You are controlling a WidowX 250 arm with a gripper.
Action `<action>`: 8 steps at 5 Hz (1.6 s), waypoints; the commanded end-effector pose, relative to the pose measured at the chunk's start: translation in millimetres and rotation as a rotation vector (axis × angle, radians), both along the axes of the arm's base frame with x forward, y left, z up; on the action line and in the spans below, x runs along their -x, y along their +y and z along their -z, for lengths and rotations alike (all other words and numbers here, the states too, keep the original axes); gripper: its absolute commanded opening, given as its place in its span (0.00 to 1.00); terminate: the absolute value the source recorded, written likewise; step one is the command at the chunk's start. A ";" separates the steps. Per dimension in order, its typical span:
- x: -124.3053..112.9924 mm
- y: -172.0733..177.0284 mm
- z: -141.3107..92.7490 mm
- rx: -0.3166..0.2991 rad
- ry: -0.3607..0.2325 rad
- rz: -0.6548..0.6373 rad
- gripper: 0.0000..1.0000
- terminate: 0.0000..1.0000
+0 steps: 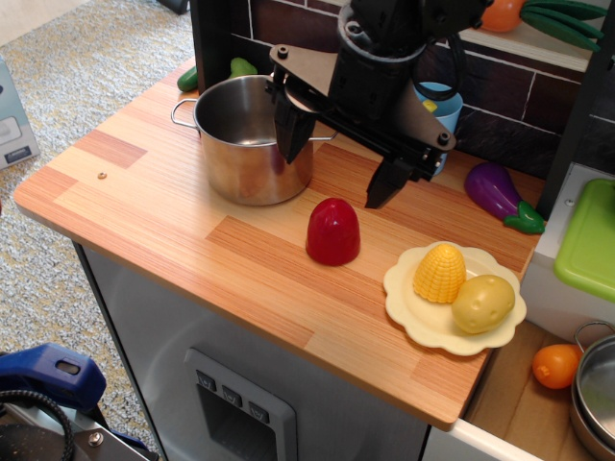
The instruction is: Put sweet potato in pot
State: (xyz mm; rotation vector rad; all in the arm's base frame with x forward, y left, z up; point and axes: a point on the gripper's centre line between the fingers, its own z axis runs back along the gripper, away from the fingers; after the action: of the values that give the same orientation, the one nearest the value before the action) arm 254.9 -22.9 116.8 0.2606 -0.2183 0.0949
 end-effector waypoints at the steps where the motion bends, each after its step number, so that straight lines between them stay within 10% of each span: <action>1: 0.0 0.0 0.0 0.000 0.000 0.000 1.00 0.00; 8: -41.2 18.1 92.0 0.121 -0.119 0.036 1.00 0.00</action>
State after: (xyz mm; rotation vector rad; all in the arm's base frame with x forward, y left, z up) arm 292.1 -6.5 10.5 0.1314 -0.3108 0.1030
